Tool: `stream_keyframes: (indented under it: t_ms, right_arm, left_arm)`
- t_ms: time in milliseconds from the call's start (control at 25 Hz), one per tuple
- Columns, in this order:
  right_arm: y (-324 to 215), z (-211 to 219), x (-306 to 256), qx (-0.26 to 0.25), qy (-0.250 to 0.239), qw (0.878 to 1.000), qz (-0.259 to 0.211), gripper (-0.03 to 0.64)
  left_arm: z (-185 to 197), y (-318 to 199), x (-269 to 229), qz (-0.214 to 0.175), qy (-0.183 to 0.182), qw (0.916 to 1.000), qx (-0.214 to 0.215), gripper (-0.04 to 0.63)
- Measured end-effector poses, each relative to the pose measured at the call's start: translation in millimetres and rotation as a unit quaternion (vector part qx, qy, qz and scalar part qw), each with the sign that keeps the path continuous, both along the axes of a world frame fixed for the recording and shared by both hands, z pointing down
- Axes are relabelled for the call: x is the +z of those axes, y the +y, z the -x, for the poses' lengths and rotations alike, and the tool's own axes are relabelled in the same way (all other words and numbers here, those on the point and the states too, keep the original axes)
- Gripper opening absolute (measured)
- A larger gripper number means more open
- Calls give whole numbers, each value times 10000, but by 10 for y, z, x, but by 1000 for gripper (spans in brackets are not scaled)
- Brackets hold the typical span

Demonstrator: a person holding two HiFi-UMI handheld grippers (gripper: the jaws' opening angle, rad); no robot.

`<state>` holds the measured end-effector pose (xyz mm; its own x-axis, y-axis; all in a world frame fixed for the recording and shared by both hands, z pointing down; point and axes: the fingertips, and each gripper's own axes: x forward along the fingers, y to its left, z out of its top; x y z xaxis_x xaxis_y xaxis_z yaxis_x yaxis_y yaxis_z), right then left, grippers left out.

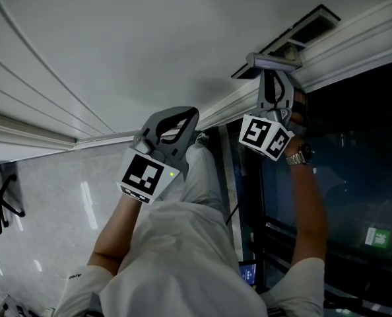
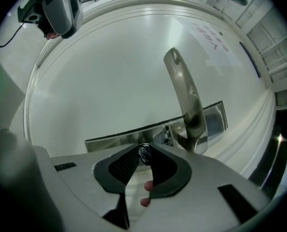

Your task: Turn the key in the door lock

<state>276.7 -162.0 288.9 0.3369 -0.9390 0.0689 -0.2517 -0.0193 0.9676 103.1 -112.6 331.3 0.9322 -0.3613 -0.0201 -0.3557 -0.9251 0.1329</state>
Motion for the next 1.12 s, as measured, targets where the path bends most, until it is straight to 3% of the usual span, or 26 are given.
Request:
stream_keyframes:
  t_ms: [320,480,840,1040,1120]
  right_arm:
    - [-14,-17,-34,84,-642,9977,-198,64]
    - [-14,-14,-72,143,-1350,9901,-347,60]
    - [-17,-11,-91,192,-1868,9817,-325,61]
    - [-20,-45,-133,130,-2790,9585,-565,12]
    - [-11,-55,-137,161,-2869,9558,-631,12]
  left_arm:
    - [-37,0,1,-40,-2,10000,8,6]
    - [-65,30,3,0,3,10000,44,6]
    - [-84,48,-9,-13,24,10000,84,6]
    - [-73,44,-4,5,21,10000,68,5]
    - [-61,38,-6,4,23,10000,59,6]
